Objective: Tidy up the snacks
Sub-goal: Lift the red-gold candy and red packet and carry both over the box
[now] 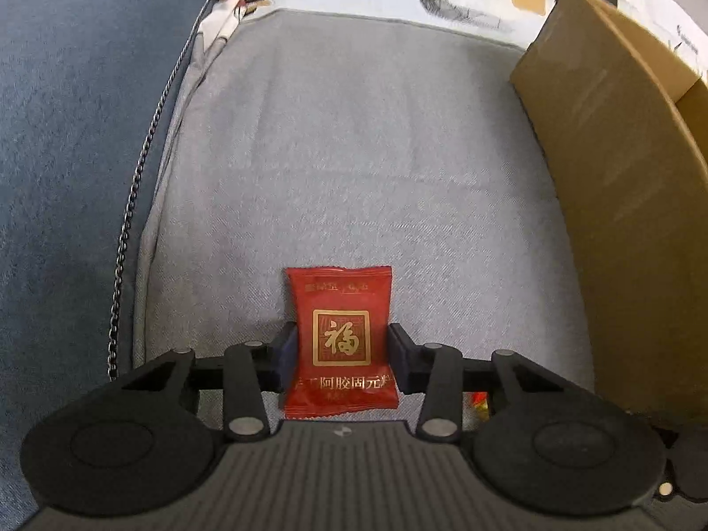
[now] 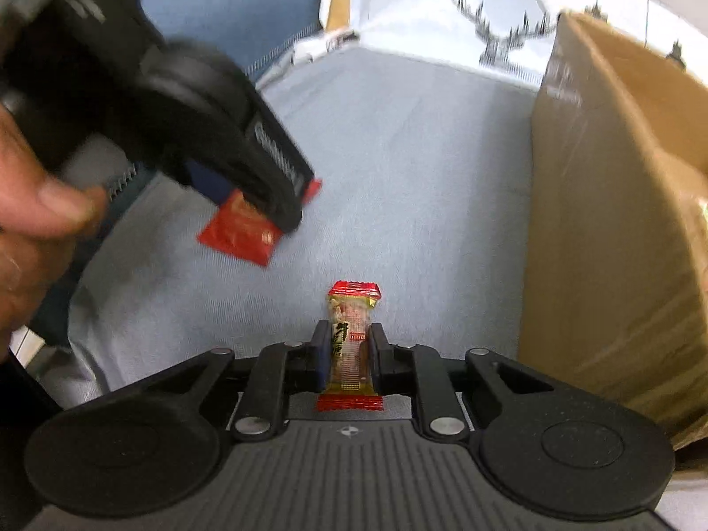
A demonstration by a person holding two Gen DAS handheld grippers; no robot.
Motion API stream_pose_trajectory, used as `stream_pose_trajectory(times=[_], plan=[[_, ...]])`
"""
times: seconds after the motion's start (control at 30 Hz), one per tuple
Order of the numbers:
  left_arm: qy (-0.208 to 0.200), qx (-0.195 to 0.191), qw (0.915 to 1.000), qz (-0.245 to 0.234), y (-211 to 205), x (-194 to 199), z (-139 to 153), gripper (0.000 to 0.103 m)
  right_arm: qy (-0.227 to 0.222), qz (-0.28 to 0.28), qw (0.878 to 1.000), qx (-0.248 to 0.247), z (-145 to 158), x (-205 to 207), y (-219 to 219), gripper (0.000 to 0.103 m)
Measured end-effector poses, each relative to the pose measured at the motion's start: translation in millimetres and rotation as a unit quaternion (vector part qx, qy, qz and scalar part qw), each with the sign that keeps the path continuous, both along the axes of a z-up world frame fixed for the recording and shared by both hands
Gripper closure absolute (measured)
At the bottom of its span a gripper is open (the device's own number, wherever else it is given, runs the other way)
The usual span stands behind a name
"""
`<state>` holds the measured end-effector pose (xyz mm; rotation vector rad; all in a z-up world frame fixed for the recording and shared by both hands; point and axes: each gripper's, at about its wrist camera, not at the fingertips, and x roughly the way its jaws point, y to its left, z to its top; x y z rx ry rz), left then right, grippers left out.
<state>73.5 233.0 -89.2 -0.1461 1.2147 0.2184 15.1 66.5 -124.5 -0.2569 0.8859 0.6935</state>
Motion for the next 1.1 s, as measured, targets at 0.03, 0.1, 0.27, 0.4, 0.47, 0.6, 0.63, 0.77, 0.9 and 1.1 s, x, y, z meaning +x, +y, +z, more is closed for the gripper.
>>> stream_pose_trajectory(times=[0.03,0.1,0.27,0.4,0.47,0.6,0.63,0.77,0.9,1.1], plan=[[0.000,0.001,1.0000,-0.002,0,1,-1,0.055,-0.005,0.002,1.000,-0.002,0,-1,1,0.084],[0.001,0.004,1.0000,-0.006,-2,1,-1,0.055,-0.010,0.005,1.000,-0.007,1,-3,3,0.083],[-0.002,0.007,1.0000,-0.007,-2,1,0,0.057,-0.012,0.003,1.000,-0.009,3,0,10,0.085],[-0.022,-0.007,0.9997,0.003,1,-2,8,0.058,-0.025,-0.001,1.000,0.000,14,-4,4,0.086],[-0.033,-0.013,0.9994,0.006,2,-3,12,0.058,-0.040,-0.003,0.999,0.010,23,-6,2,0.086],[-0.039,-0.014,0.9991,0.008,0,-4,16,0.058,-0.059,-0.011,0.998,0.028,38,-8,-4,0.086],[-0.042,-0.015,0.9990,0.008,0,-5,17,0.058,-0.062,-0.014,0.998,0.031,42,-8,-6,0.086],[-0.056,-0.020,0.9982,0.011,-1,-6,22,0.058,-0.080,-0.024,0.995,0.048,56,-7,-14,0.086],[-0.075,-0.024,0.9968,0.015,0,-4,28,0.058,-0.105,-0.026,0.992,0.065,68,-12,-23,0.086],[-0.120,-0.027,0.9920,0.028,-2,-6,44,0.058,-0.140,-0.021,0.986,0.085,83,-16,-33,0.086]])
